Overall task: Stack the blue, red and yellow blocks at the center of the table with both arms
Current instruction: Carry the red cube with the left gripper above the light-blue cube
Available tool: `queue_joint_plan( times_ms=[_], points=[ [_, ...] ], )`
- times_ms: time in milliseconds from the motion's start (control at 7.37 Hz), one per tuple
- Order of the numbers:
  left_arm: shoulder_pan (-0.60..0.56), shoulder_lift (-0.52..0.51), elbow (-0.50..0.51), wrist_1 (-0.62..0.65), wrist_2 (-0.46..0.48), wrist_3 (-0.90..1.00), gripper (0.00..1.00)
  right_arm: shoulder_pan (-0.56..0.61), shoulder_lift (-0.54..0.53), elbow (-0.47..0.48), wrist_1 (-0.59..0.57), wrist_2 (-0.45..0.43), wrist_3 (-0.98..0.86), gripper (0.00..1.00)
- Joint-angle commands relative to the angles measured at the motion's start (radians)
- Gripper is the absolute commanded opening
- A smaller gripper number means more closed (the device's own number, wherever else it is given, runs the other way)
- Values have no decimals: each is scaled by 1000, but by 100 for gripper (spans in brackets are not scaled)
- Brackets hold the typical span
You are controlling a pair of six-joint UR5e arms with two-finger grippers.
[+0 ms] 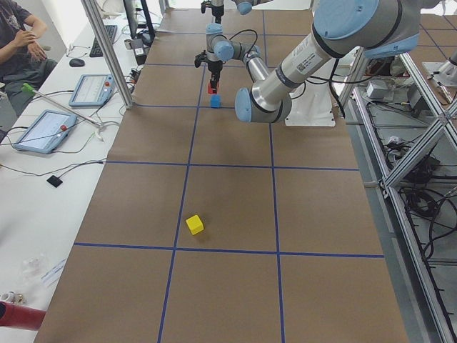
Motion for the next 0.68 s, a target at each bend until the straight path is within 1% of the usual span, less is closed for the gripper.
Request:
queue_joint_plan(
  times_ms=[0, 543],
  points=[
    [0, 1, 12, -16, 0, 5, 0, -1, 0, -1, 0, 0, 4, 100],
    [3, 28, 8, -19, -6, 4, 0, -1, -1, -1, 0, 0, 5, 100]
  ],
)
